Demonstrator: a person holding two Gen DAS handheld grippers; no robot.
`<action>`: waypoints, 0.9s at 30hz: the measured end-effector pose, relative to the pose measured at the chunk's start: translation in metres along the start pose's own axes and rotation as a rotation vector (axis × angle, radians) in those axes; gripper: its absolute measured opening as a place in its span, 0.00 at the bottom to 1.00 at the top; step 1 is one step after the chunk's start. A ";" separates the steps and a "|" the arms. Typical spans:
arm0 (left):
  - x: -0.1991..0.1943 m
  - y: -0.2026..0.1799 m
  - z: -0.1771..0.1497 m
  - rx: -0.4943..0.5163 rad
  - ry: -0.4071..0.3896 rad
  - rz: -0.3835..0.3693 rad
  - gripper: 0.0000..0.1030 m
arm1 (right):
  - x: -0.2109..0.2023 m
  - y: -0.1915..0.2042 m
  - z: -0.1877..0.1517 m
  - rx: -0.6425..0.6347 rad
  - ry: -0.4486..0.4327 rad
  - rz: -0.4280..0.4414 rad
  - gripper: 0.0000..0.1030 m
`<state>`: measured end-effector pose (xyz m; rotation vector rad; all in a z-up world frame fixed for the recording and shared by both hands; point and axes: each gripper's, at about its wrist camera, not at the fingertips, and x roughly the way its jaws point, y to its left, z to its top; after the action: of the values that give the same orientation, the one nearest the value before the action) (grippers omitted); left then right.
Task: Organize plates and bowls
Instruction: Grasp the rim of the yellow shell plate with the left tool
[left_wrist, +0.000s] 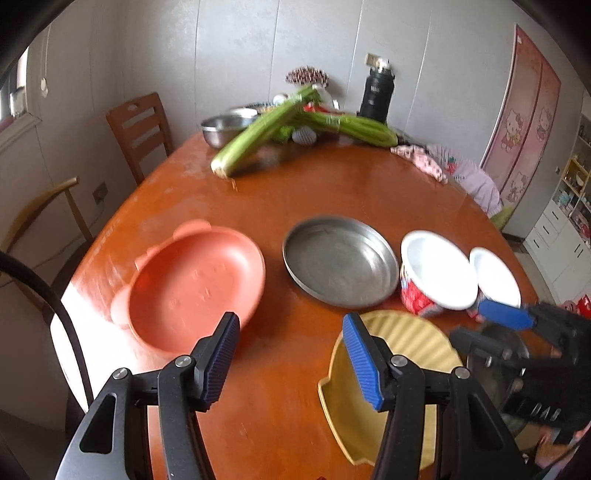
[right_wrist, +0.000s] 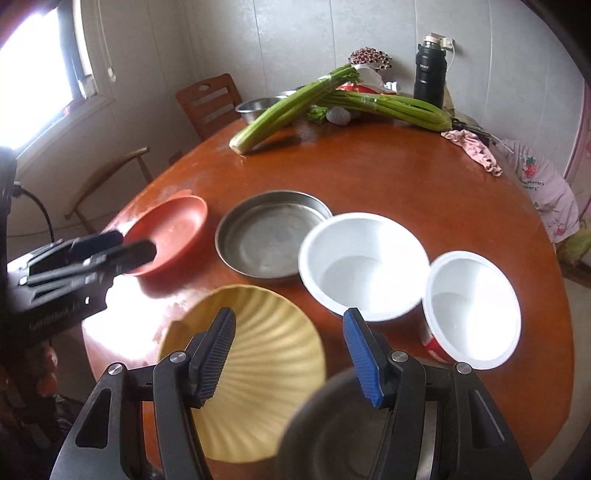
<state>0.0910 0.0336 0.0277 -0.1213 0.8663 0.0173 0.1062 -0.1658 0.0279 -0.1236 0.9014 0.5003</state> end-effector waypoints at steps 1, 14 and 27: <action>0.002 -0.001 -0.004 0.000 0.010 0.007 0.56 | 0.001 -0.002 -0.001 -0.006 0.007 0.002 0.61; 0.024 -0.010 -0.039 -0.010 0.135 -0.015 0.56 | 0.036 0.013 -0.010 -0.121 0.128 0.043 0.61; 0.045 -0.014 -0.047 -0.017 0.196 -0.061 0.55 | 0.060 0.018 -0.007 -0.153 0.181 -0.002 0.61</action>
<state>0.0856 0.0125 -0.0351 -0.1668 1.0580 -0.0451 0.1239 -0.1297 -0.0213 -0.3126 1.0393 0.5625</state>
